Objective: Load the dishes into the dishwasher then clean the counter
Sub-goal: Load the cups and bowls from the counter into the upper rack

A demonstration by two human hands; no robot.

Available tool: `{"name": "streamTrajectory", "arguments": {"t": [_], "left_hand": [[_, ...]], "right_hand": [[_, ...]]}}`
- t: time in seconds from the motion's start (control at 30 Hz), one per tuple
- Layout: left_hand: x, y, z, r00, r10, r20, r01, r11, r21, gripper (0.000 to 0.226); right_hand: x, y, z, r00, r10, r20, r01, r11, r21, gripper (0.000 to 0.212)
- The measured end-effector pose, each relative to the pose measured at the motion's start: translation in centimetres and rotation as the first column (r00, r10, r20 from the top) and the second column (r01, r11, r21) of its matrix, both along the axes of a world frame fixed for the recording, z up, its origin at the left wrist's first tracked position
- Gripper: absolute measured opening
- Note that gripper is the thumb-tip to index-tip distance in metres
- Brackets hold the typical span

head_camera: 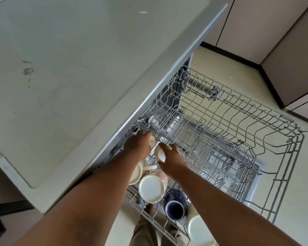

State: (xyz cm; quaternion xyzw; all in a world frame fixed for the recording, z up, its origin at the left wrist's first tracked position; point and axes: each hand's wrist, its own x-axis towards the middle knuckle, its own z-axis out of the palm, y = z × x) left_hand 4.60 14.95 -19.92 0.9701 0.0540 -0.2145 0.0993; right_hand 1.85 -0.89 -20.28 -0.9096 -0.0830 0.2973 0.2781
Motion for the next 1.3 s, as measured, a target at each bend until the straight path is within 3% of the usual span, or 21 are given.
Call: {"name": "streamTrajectory", "arguments": {"t": [0.17, 0.5, 0.77, 1.0, 1.1, 1.3], "left_hand": [[-0.2, 0.5, 0.0, 0.975, 0.222, -0.003, -0.220, 0.968, -0.121, 0.065], [-0.3, 0.7, -0.1, 0.971, 0.237, 0.036, -0.232, 0.967, -0.107, 0.056], [0.3, 0.9, 0.0, 0.932, 0.362, -0.001, -0.354, 0.912, -0.205, 0.058], [-0.2, 1.1, 0.2, 0.932, 0.362, -0.026, -0.354, 0.891, -0.286, 0.062], [-0.1, 1.1, 0.5, 0.923, 0.383, -0.041, -0.377, 0.876, -0.301, 0.068], [-0.1, 0.9, 0.7, 0.884, 0.466, -0.046, -0.451, 0.822, -0.348, 0.066]], "right_hand": [[-0.4, 0.0, -0.1, 1.000, -0.017, 0.021, 0.016, 1.000, 0.006, 0.068], [-0.6, 0.4, 0.7, 0.998, -0.033, 0.050, 0.035, 0.999, -0.042, 0.062], [0.9, 0.6, 1.6, 0.993, -0.003, 0.118, 0.002, 1.000, 0.007, 0.068], [1.5, 0.7, 2.7, 0.972, -0.013, 0.237, -0.001, 0.998, 0.059, 0.073], [2.1, 1.1, 2.6, 0.983, -0.014, 0.185, -0.007, 0.994, 0.113, 0.073], [2.7, 2.1, 1.4, 0.998, 0.007, 0.063, -0.010, 0.999, 0.043, 0.067]]}}
